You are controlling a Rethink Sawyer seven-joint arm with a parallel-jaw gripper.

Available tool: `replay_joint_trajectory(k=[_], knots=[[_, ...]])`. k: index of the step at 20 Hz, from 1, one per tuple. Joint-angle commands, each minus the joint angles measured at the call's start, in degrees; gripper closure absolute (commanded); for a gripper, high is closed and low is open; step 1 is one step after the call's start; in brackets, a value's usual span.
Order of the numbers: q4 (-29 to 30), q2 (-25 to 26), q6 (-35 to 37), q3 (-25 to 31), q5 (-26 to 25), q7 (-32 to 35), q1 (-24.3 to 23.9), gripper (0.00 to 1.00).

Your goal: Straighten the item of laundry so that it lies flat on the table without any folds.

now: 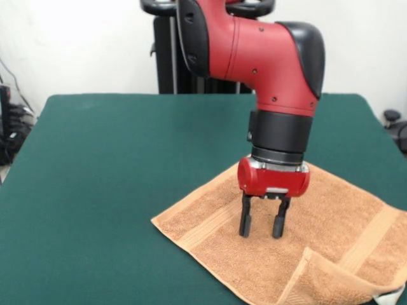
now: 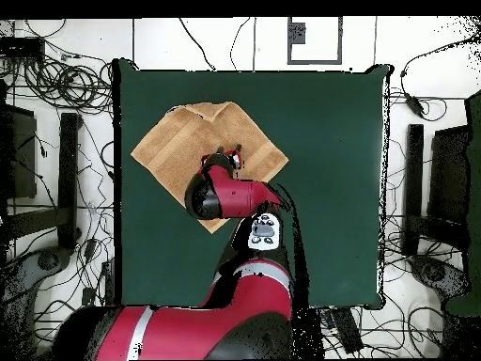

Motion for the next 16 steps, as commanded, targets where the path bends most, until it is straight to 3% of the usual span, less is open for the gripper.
replay_joint_trajectory(k=[1, 5, 11, 16], knots=[[1.39, -1.38, 1.6, 2.9, -5.94, 4.13, -2.59, 0.0], [-0.72, -0.5, 2.49, 4.56, -7.66, 3.3, -3.42, 0.0], [-7.52, 2.68, 3.46, 6.4, -6.85, 4.1, -3.64, 0.0], [-9.6, 4.01, 3.01, 6.33, -5.98, 5.14, -2.7, 0.0]])
